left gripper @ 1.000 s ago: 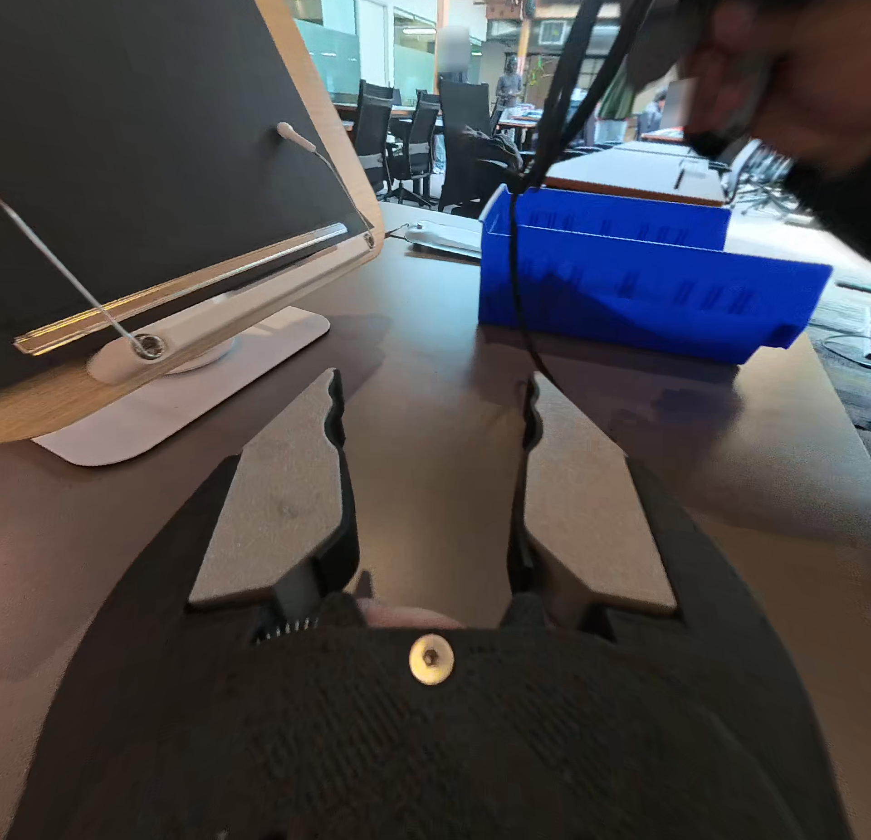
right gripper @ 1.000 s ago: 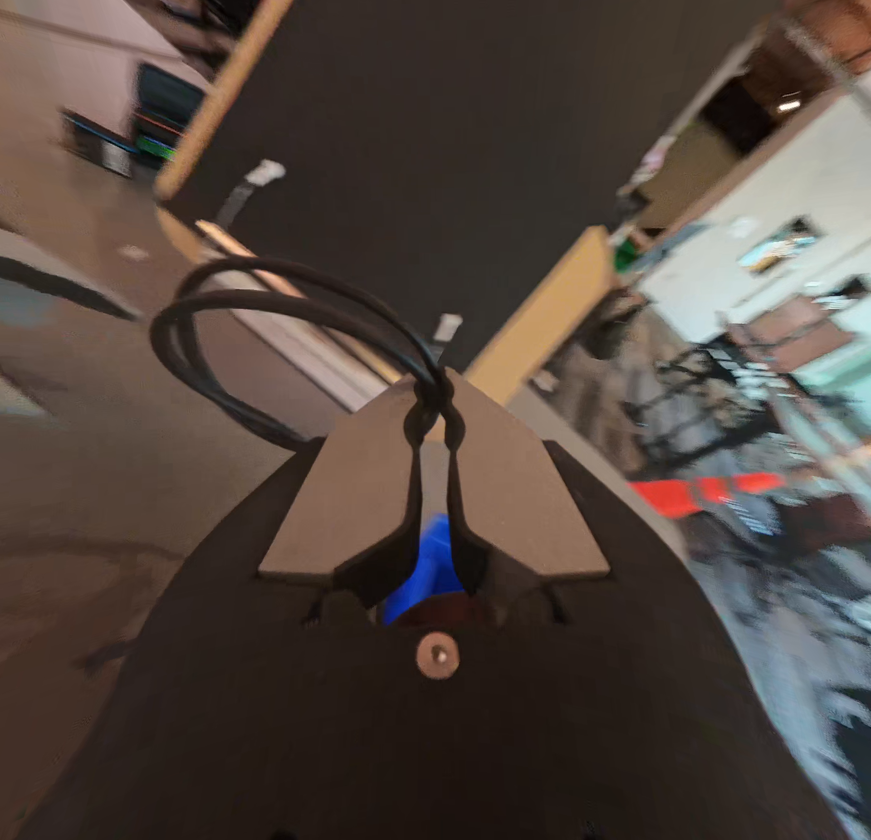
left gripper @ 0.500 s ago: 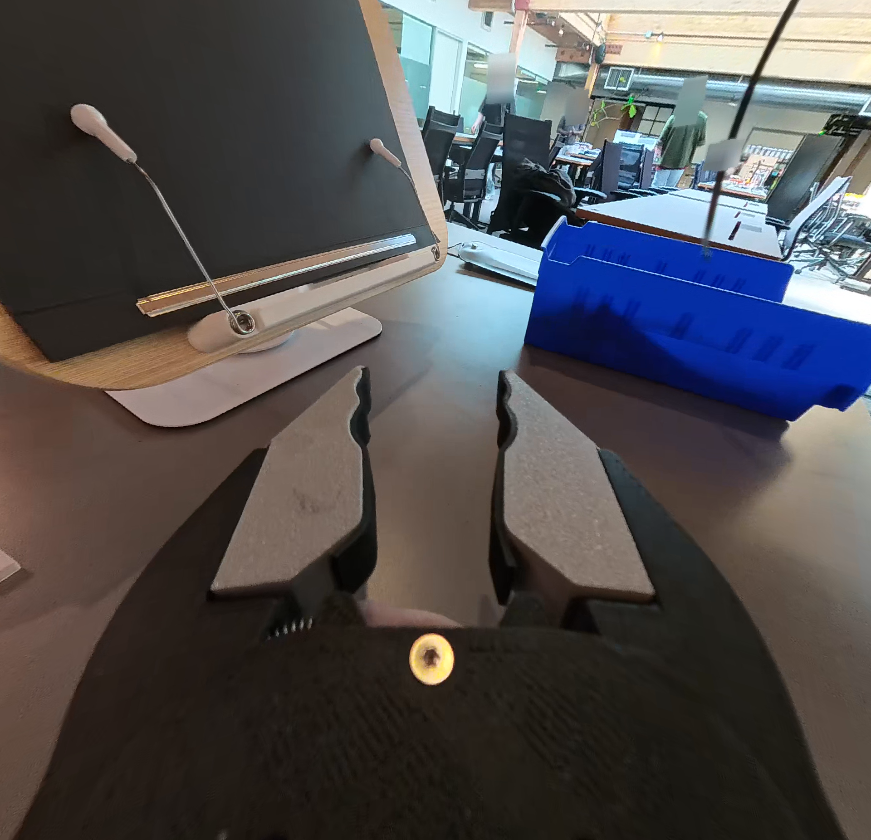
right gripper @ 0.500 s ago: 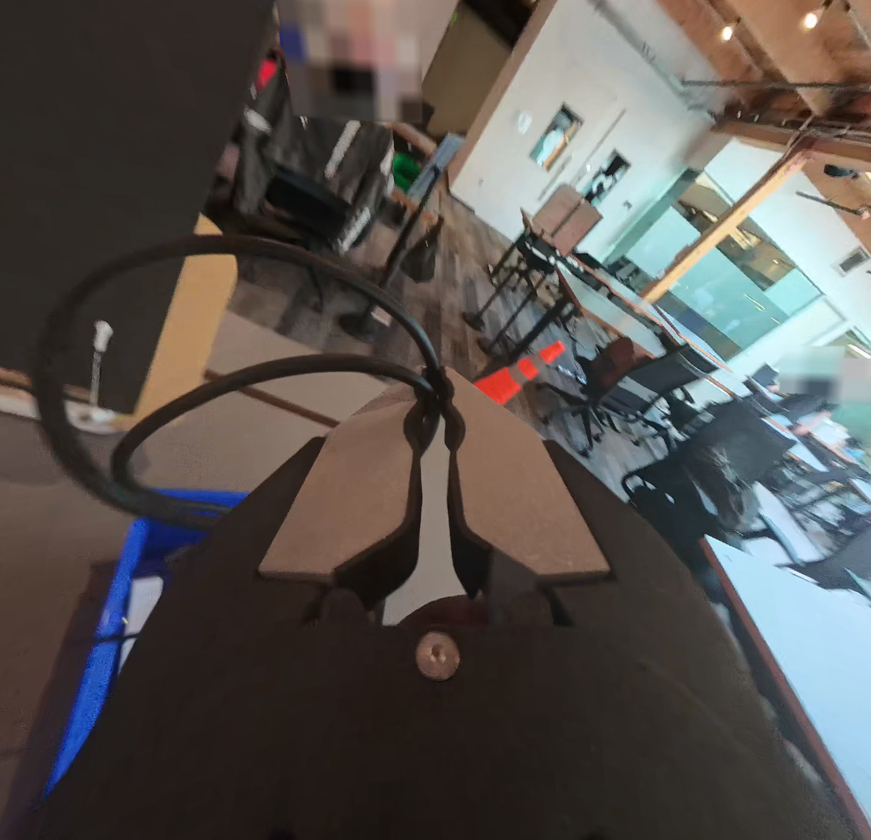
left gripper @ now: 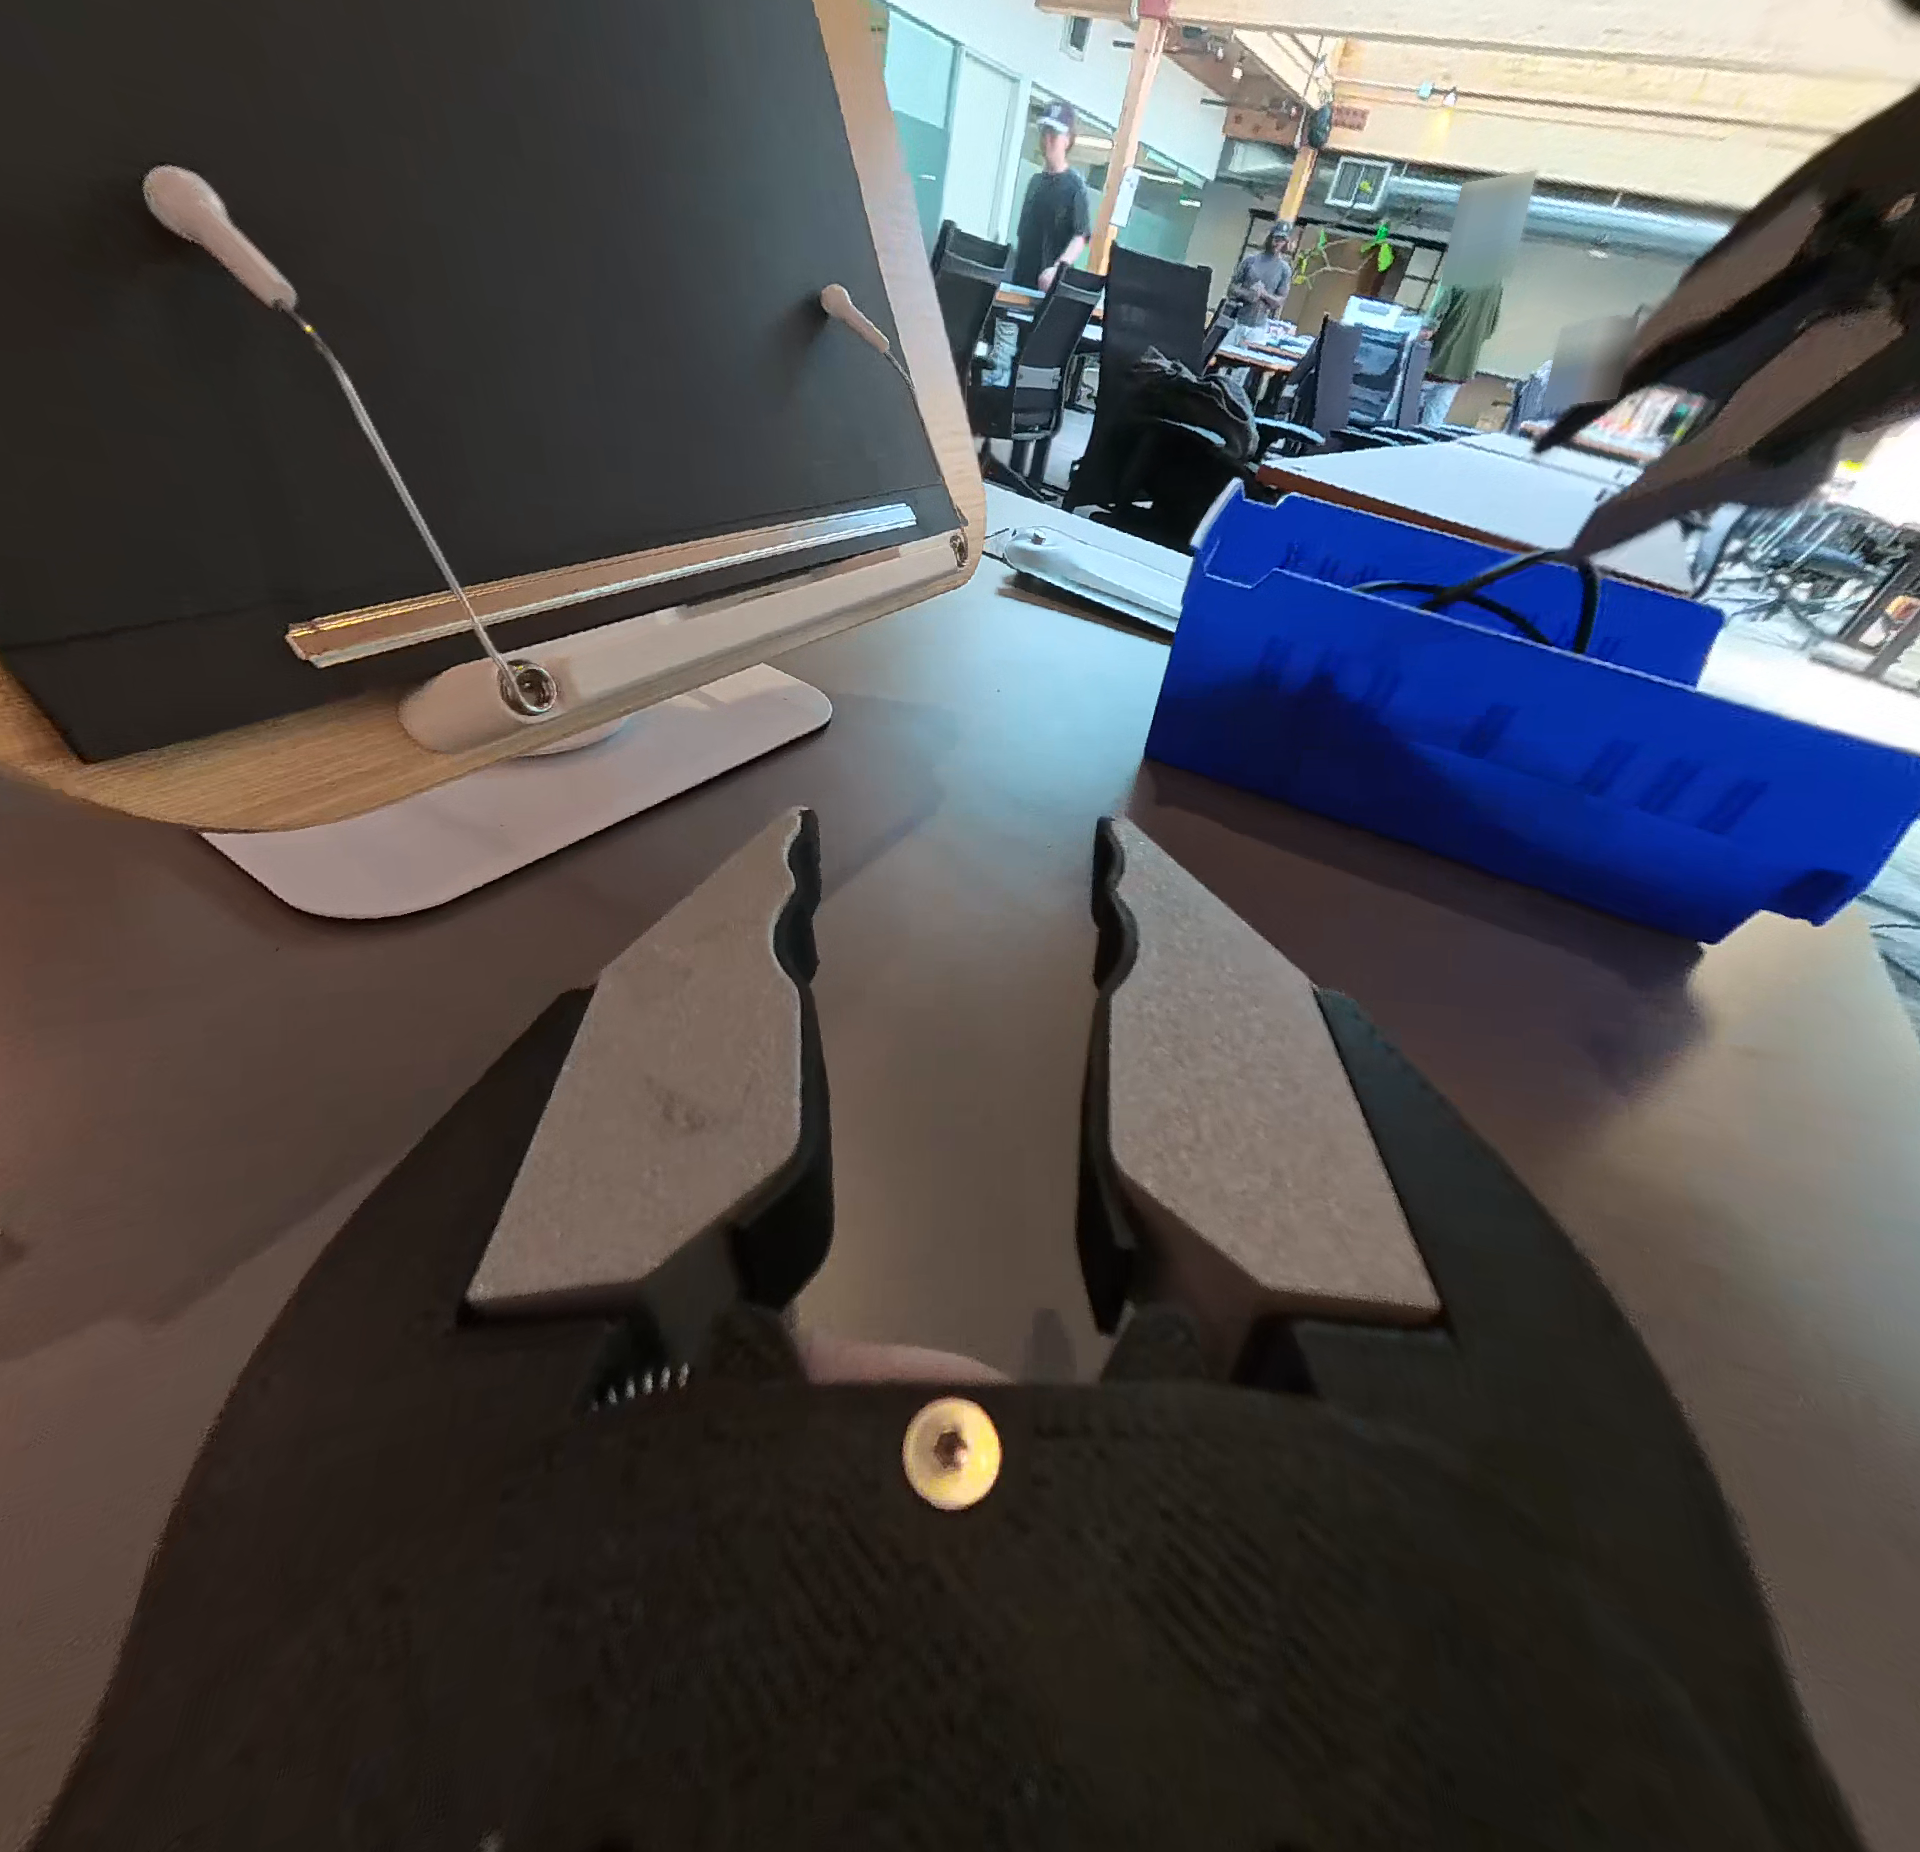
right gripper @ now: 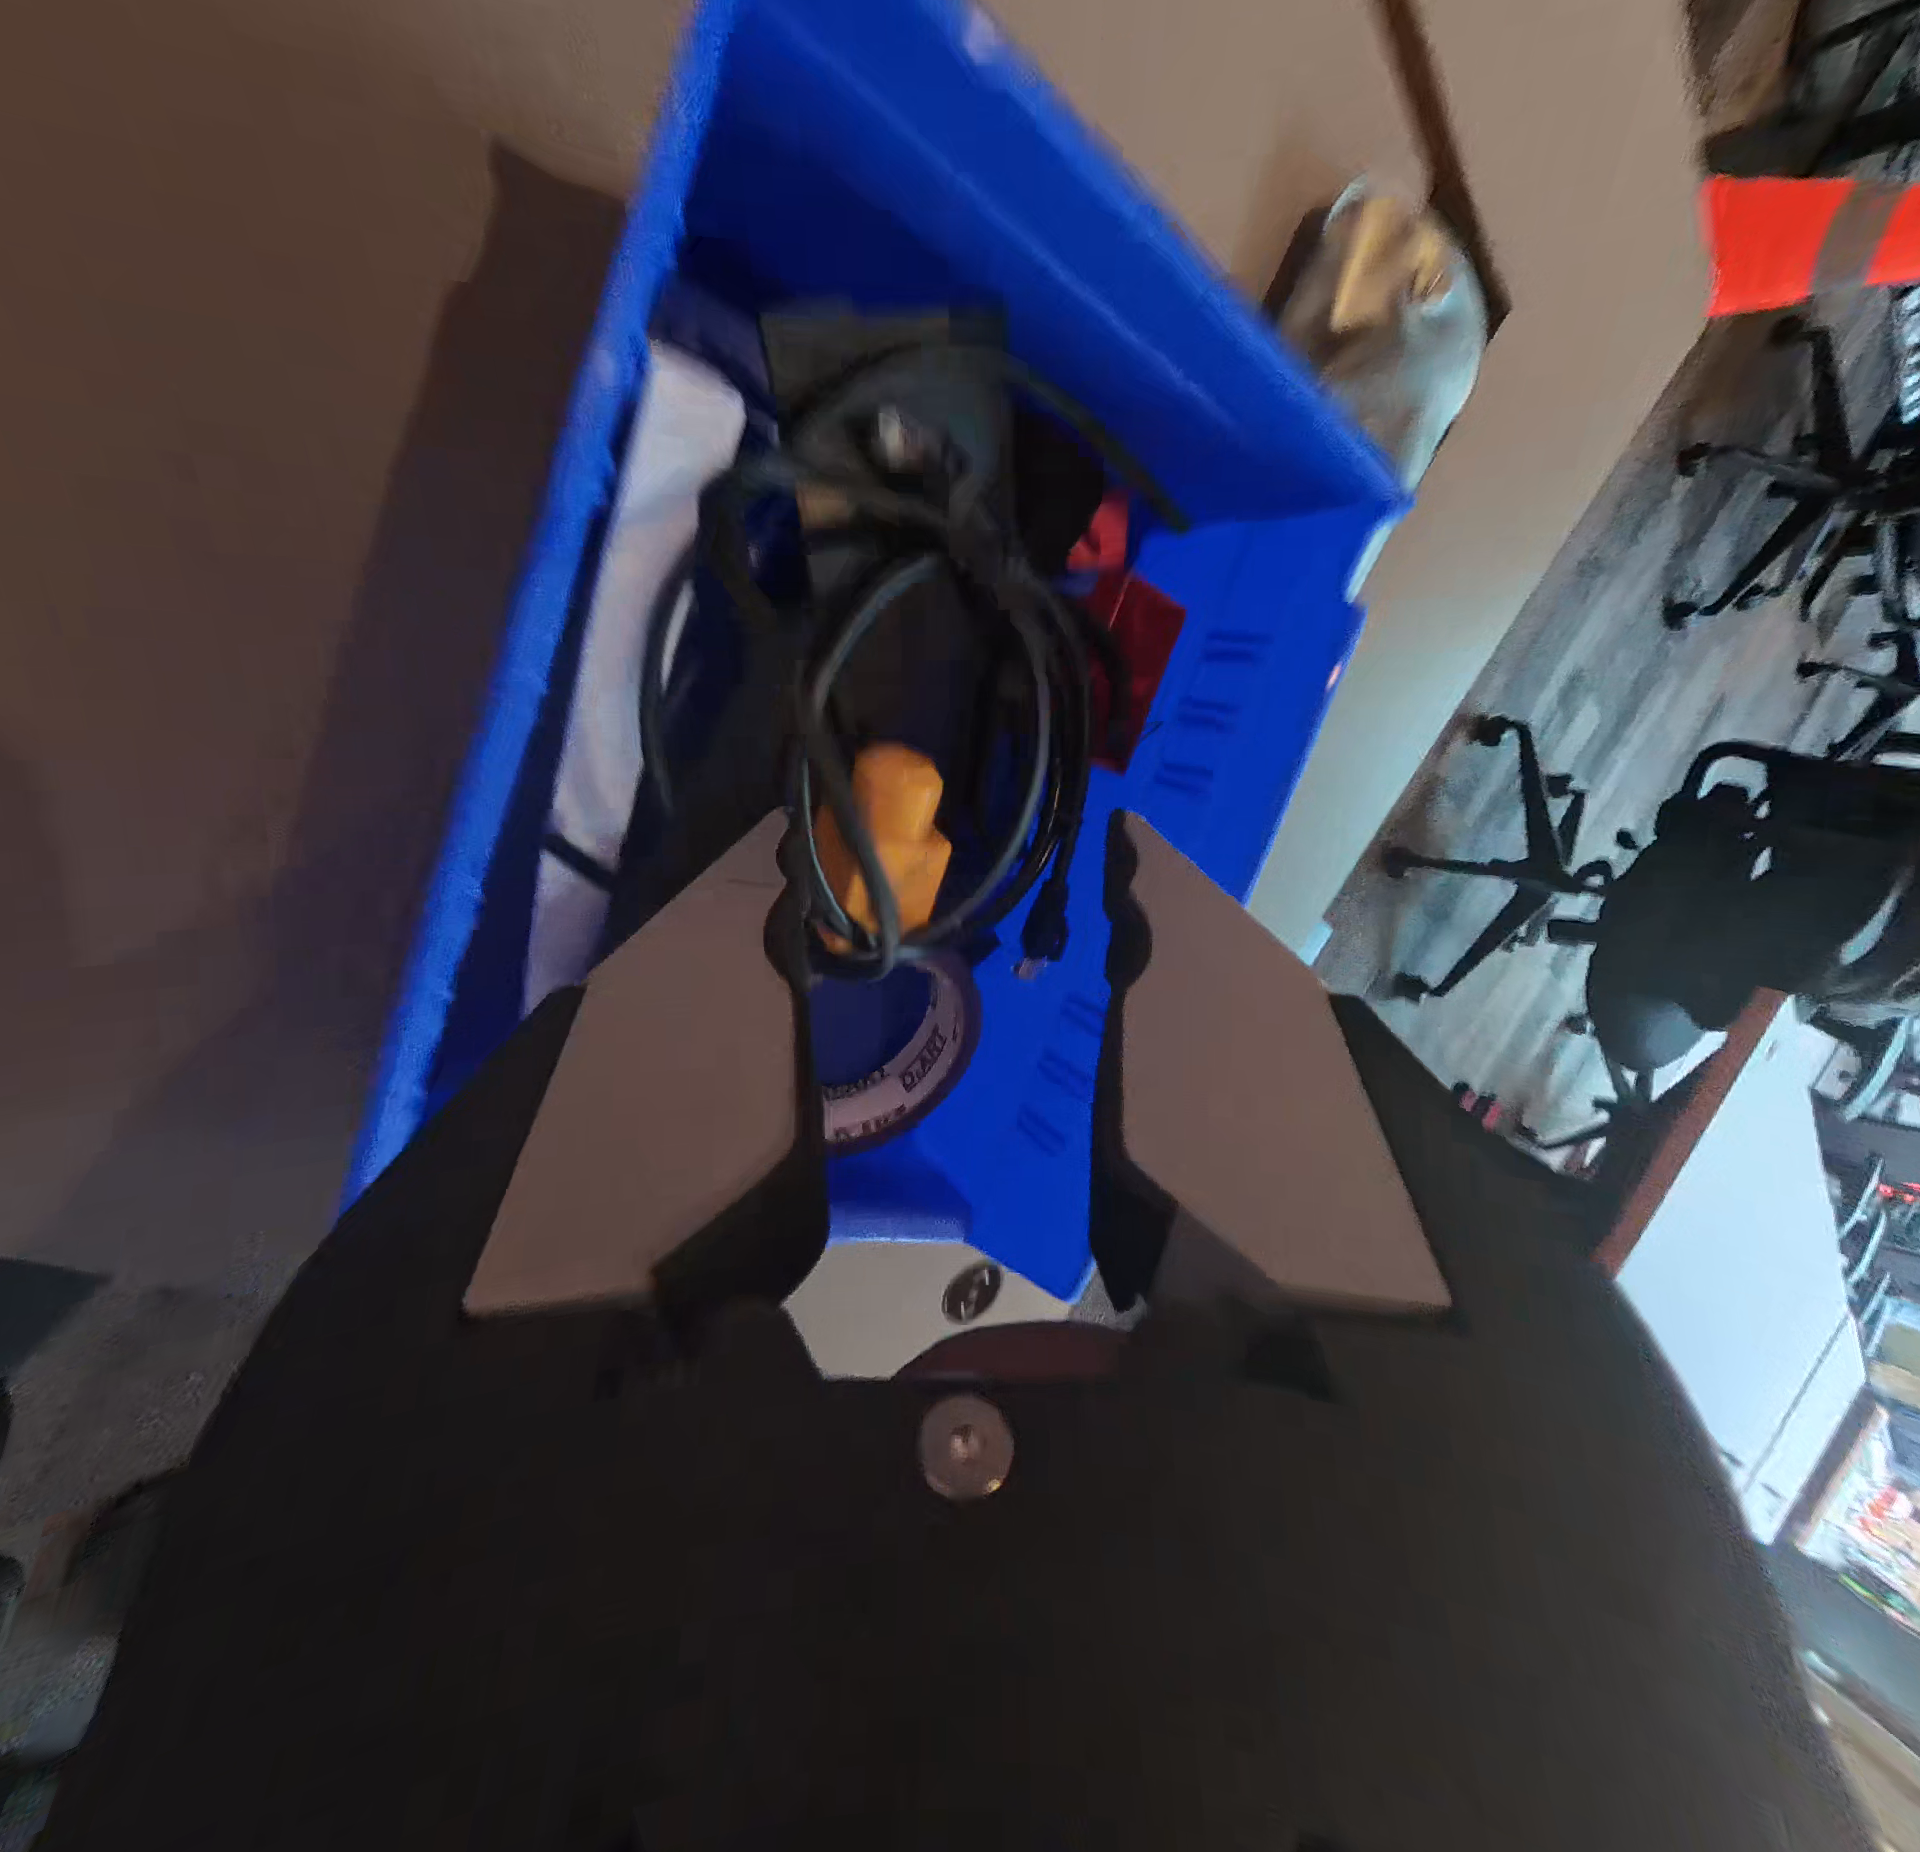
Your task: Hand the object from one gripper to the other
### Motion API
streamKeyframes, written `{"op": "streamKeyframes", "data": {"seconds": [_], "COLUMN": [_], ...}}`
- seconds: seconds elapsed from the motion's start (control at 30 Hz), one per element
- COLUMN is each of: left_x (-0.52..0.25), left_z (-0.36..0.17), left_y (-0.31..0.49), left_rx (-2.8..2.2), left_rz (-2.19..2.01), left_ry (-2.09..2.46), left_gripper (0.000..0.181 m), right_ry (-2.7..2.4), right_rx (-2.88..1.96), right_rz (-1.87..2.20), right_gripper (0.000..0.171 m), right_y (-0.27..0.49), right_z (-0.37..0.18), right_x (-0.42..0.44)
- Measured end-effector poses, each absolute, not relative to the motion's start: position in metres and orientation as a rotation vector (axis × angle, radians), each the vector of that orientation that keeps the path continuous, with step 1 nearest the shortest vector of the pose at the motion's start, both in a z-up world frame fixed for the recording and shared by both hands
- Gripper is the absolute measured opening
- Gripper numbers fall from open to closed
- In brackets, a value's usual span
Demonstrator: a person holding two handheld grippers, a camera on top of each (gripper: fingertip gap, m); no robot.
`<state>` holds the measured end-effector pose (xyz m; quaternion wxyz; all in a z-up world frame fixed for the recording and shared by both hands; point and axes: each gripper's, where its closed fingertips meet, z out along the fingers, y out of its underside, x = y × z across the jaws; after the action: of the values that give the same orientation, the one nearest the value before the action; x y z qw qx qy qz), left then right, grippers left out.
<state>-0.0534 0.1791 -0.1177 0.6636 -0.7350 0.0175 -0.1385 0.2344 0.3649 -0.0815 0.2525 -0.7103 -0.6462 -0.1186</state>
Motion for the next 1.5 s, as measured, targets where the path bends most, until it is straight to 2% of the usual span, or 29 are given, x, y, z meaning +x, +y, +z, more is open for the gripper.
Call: {"op": "streamKeyframes", "data": {"seconds": [0.13,0.2,0.27,0.33,0.4,0.53,0.67,0.8,0.87,0.93,1.17,1.5], "left_x": [-0.049,-0.046,-0.046,-0.046,-0.045,-0.046,-0.044,-0.045,-0.047,-0.047,-0.044,-0.061], "left_z": [-0.123,-0.126,-0.127,-0.126,-0.126,-0.126,-0.132,-0.132,-0.133,-0.135,-0.135,-0.141], "left_y": [0.182,0.183,0.184,0.184,0.184,0.185,0.189,0.190,0.191,0.191,0.188,0.191], "left_rx": [-1.699,-1.720,-1.729,-1.725,-1.719,-1.724,-1.764,-1.761,-1.772,-1.785,-1.779,-1.827], "left_rz": [-0.288,-0.281,-0.243,-0.203,-0.177,-0.175,-0.158,-0.140,-0.112,-0.057,-0.005,0.087], "left_ry": [0.071,0.087,0.091,0.105,0.114,0.105,0.121,0.123,0.121,0.149,0.189,0.085], "left_gripper": [0.050,0.050,0.050,0.049,0.048,0.043,0.042,0.042,0.042,0.042,0.040,0.037], "right_ry": [-1.628,-1.597,-1.654,-1.690,-1.641,-1.507,-1.456,-1.398,-1.425,-1.375,-1.453,-1.399], "right_rx": [-1.779,-1.708,-1.626,-1.607,-1.632,-1.641,-1.518,-1.483,-1.492,-1.490,-1.522,-1.540], "right_rz": [-0.039,0.289,0.660,0.821,0.822,0.819,0.706,0.825,0.861,0.818,0.797,0.849], "right_gripper": [0.059,0.061,0.061,0.061,0.065,0.058,0.053,0.051,0.057,0.051,0.063,0.065], "right_y": [0.327,0.281,0.223,0.194,0.196,0.211,0.229,0.238,0.241,0.253,0.248,0.253], "right_z": [-0.014,0.013,0.018,-0.004,-0.044,-0.115,-0.146,-0.158,-0.157,-0.157,-0.168,-0.163], "right_x": [0.162,0.115,0.073,0.042,0.012,-0.033,-0.053,-0.055,-0.053,-0.051,-0.055,-0.052]}}
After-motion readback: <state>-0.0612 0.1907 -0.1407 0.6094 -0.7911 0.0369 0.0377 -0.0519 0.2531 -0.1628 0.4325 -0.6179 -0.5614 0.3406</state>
